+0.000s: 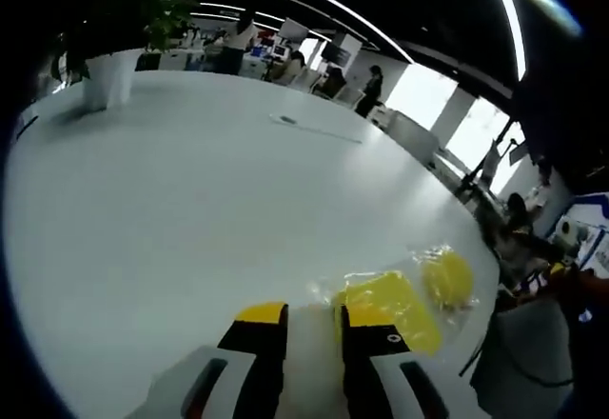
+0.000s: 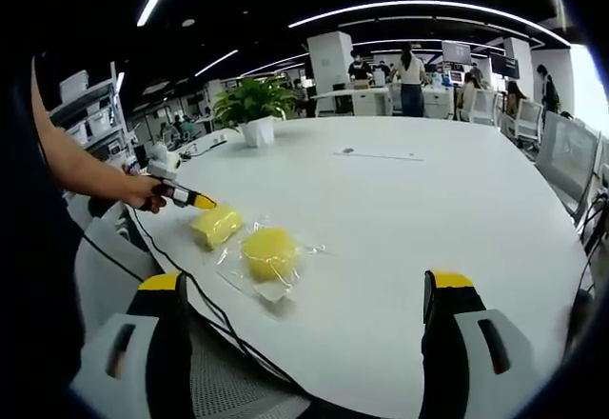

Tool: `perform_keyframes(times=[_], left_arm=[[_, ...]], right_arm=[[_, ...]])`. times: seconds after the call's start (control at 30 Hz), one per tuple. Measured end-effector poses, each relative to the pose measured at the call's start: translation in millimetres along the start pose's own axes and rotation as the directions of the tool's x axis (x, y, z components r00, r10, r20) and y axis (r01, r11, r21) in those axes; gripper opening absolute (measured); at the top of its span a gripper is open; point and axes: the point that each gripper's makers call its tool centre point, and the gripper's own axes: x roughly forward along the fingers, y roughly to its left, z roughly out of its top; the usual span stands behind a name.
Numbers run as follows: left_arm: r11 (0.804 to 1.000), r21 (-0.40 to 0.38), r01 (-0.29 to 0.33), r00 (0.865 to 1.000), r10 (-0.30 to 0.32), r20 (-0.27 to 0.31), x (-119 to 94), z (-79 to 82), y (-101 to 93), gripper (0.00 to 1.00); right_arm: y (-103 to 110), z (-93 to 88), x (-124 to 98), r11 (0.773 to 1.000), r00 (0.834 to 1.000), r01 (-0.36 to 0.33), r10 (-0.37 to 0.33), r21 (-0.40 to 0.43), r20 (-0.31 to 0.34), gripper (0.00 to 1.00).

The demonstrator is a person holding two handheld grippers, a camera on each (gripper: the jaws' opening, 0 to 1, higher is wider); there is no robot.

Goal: Compare the silicone blocks by pressing each to a similar depth, holding the contact briefly, and releasing to observe deformation and rebound differences across the visible hardness samples.

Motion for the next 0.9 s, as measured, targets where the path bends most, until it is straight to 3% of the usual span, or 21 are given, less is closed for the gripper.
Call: perform_keyframes(times=[0.07,0.27,0.33,0.4,0.63,0.77,0.9], left_arm=[[0.999,-0.031,0.012,1.0,-0.011,0.023,-5,1.4,1.0,0.39],[1.0,-0.01,0.02,0.993,-0.019,0.115,-21,14.0,0.1,0.7],[0.998,0.06,0.028,0.989,-0.036,0.145,-29,17.3,-7.2,0.73],[0.997,0.067,0.027,0.99,-0.035,0.133,-35,11.9,-13.5,0.77],[0.992,0.125,-0.001,0.983,-0.022,0.18,-62,10.4,-26.3,0.97],[0.982,0.188,-0.005,0.985,-0.027,0.169,-79,8.6,-41.6,1.0],[0.972,0.235,0.011,0.978,-0.06,0.2,-94,18.6,-60.7,1.0]], right_arm=[[0,0.3,0,1.0,1.0,-0.002,0.002,-0.001,-0.001,0.96],[0,-0.9,2,1.0,1.0,-0.004,0.004,-0.006,-0.009,0.96],[-1,-0.1,3,1.0,1.0,-0.007,0.007,-0.007,-0.007,0.96],[-1,0.2,4,1.0,1.0,-0.007,0.007,-0.007,-0.005,0.96],[1,-0.1,8,1.0,1.0,-0.013,0.013,-0.008,-0.006,0.96],[2,-0.6,9,1.0,1.0,-0.019,0.019,-0.015,-0.012,0.96],[1,0.9,8,1.0,1.0,-0.018,0.018,-0.018,-0.011,0.96]])
